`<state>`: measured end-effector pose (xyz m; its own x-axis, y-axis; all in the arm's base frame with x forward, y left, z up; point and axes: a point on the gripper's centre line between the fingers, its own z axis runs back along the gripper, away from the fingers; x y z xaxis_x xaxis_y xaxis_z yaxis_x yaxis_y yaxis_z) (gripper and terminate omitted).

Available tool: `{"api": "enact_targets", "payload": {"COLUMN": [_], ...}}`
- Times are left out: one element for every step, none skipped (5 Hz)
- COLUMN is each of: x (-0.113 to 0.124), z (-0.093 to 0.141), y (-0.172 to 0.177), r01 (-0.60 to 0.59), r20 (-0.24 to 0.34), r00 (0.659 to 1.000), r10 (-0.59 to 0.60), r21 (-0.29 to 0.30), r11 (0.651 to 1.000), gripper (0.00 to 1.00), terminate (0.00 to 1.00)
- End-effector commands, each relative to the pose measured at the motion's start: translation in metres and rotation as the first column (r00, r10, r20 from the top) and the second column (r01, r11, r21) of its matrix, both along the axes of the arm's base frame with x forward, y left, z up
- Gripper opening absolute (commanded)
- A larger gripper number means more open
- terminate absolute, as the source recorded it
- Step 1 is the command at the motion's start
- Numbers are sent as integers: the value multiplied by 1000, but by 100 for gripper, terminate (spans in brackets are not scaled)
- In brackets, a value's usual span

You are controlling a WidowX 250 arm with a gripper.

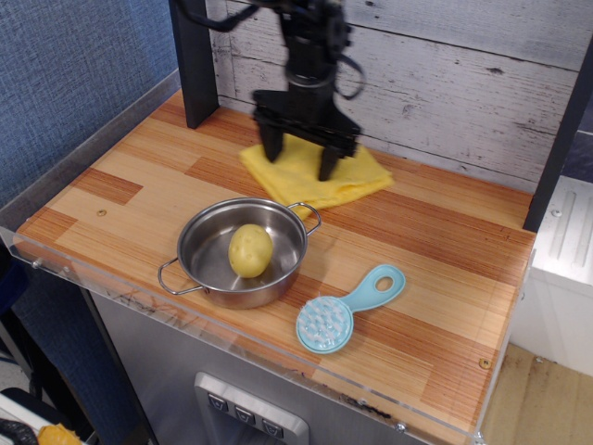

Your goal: Put the towel above the blue brush

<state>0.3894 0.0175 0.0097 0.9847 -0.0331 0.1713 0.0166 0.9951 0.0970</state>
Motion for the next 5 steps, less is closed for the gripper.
{"api": "enact_targets", "payload": {"x": [-18, -26, -37, -47, -55], "z": [-2, 2, 4, 9, 17], "y": [-72, -94, -105, -111, -114], "r01": [146, 209, 252, 282, 291], "r20": [-32, -25, -27, -29, -24], "r00": [989, 977, 967, 958, 956], "r10": [-147, -210, -254, -285, -294], "r21": [-43, -50, -63, -64, -74], "r11": [988, 977, 966, 957, 954], "gripper": [100, 100, 100, 100, 100], "terminate": [0, 0, 0, 0, 0]}}
